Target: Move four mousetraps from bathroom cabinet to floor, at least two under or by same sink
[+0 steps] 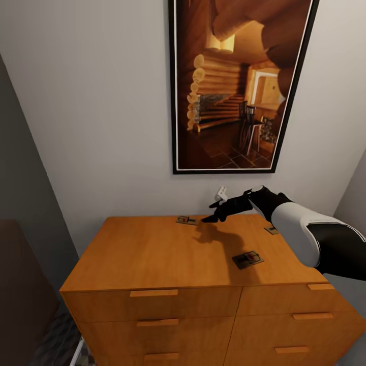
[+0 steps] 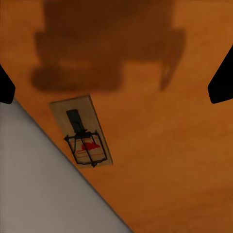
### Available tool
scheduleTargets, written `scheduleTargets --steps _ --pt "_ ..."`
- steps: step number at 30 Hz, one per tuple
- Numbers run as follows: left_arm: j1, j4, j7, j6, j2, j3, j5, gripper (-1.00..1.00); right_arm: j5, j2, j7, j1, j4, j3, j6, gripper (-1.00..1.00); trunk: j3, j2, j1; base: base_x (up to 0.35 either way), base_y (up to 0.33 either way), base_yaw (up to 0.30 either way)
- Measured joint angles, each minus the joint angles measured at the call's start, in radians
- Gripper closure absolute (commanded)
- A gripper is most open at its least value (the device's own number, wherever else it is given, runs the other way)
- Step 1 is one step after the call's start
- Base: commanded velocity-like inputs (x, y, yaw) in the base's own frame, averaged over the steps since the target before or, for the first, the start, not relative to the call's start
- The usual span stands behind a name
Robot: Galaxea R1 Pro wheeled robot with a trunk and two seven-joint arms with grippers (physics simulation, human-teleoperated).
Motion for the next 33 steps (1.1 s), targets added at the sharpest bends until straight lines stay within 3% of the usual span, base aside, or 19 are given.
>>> scheduleTargets --steps 33 --pt "0.000 0.000 -0.001 0.000 0.000 0.000 0.000 -1.00 -0.019 -0.001 0.002 0.019 0.000 0.000 -0.012 -1.00 -0.040 0.000 0.000 0.000 0.000 0.000"
